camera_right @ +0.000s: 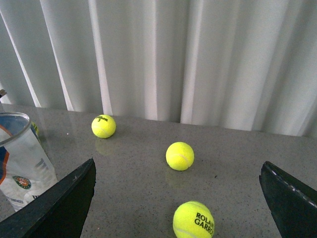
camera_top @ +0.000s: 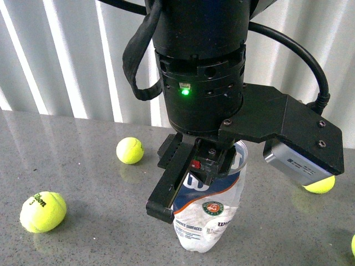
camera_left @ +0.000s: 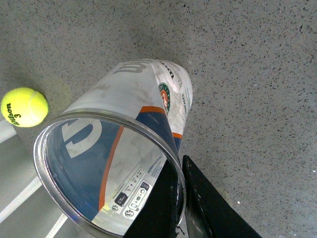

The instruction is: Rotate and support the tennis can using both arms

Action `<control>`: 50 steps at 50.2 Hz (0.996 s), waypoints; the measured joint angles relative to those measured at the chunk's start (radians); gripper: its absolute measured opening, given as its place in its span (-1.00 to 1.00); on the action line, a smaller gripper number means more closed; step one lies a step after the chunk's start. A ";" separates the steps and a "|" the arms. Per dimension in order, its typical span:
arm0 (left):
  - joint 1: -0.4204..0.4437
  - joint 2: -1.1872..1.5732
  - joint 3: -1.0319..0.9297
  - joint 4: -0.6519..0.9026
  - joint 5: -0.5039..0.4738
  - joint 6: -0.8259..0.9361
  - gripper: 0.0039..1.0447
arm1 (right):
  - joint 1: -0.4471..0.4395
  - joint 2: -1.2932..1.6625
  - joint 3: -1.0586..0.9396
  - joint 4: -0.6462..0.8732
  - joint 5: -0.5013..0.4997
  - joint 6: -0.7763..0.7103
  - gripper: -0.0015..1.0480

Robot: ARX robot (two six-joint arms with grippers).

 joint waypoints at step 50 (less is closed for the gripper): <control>0.035 -0.072 0.033 0.041 0.084 -0.040 0.88 | 0.000 0.000 0.000 0.000 0.000 0.000 0.87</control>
